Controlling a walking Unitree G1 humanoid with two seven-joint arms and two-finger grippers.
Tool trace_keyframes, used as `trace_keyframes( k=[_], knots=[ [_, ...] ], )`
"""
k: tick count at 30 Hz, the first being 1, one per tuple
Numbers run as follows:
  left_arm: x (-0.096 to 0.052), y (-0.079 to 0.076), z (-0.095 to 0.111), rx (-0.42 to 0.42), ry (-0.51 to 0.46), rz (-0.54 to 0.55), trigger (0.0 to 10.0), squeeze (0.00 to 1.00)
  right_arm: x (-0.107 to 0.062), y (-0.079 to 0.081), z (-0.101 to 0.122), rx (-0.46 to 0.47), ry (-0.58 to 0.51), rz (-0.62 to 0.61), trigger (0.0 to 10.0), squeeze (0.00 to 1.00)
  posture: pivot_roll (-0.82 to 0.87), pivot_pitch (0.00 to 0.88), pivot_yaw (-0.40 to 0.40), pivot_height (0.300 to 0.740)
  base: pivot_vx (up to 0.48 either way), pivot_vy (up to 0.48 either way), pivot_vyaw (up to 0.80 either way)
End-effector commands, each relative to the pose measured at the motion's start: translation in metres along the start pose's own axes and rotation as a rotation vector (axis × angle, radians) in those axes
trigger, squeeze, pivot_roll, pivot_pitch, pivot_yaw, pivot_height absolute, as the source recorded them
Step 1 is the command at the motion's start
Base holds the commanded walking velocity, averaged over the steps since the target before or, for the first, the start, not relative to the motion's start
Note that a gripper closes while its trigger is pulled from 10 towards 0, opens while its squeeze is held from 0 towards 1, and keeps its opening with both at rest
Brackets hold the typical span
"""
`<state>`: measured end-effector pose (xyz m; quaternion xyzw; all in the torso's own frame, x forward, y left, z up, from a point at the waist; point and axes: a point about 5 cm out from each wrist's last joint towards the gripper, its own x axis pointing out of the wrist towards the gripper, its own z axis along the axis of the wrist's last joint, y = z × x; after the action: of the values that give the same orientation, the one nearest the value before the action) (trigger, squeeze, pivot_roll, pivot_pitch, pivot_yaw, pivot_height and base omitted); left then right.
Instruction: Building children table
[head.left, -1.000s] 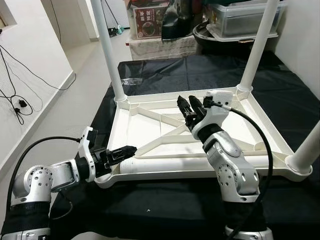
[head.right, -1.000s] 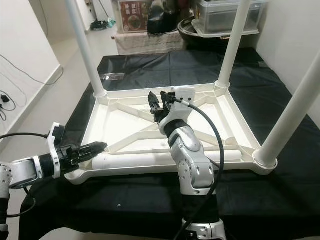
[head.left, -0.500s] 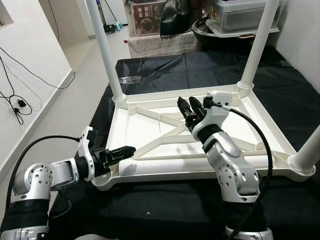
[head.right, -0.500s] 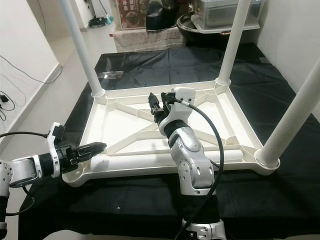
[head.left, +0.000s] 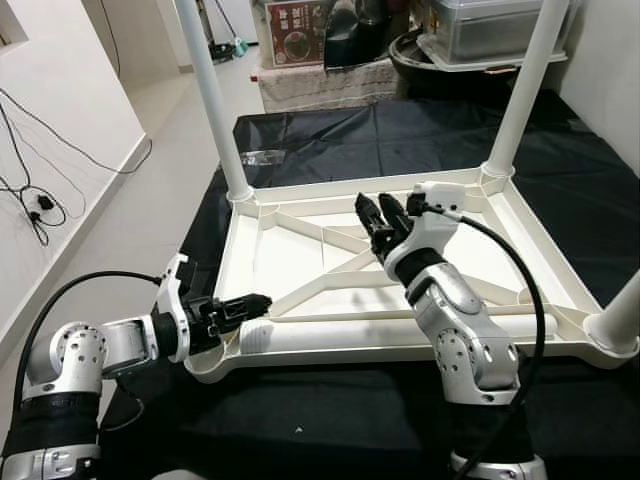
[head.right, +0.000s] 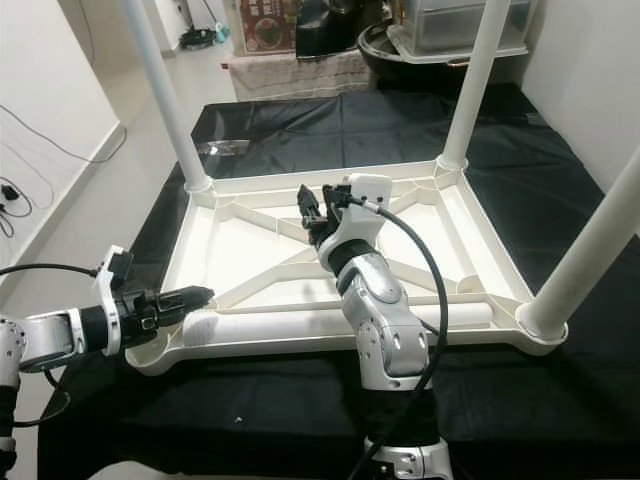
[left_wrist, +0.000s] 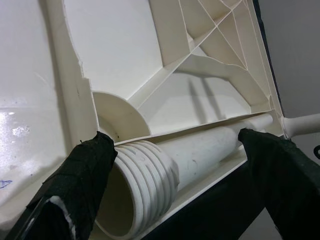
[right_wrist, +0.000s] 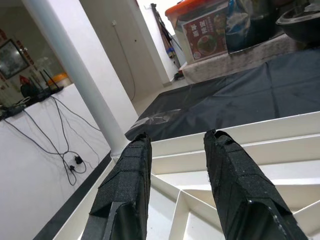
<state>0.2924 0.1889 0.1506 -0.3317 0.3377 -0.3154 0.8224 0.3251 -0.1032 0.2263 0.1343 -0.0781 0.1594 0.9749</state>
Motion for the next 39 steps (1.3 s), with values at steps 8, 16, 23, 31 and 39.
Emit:
trace_keyframes(
  k=[8, 16, 23, 31, 39],
  knots=[
    [0.002, -0.012, -0.002, 0.003, 0.103, -0.017, 10.0, 0.0, 0.001, 0.006, -0.005, 0.018, 0.015, 0.016, 10.0, 0.0, 0.08, 0.118, 0.08, 0.74, 0.0, 0.0, 0.0],
    [-0.009, -0.019, 0.009, 0.043, 0.09, -0.009, 10.0, 0.0, 0.0, 0.007, -0.007, 0.018, 0.021, 0.016, 10.0, 0.0, 0.08, 0.118, 0.08, 0.74, 0.0, 0.0, 0.0],
    [-0.005, -0.02, -0.001, 0.018, 0.131, -0.012, 10.0, 0.0, 0.001, 0.008, -0.007, 0.02, 0.02, 0.019, 10.0, 0.0, 0.09, 0.113, 0.078, 0.74, 0.0, 0.0, 0.0],
    [0.002, -0.018, -0.008, -0.006, 0.147, -0.011, 10.0, 0.0, 0.001, 0.006, -0.006, 0.014, 0.018, 0.015, 10.0, 0.0, 0.08, 0.107, 0.082, 0.74, 0.0, 0.0, 0.0],
    [0.002, -0.016, -0.016, -0.003, 0.197, 0.022, 10.0, 0.0, 0.001, 0.003, -0.006, 0.01, 0.018, 0.007, 10.0, 0.0, 0.08, 0.108, 0.081, 0.74, 0.0, 0.0, 0.0]
  ],
)
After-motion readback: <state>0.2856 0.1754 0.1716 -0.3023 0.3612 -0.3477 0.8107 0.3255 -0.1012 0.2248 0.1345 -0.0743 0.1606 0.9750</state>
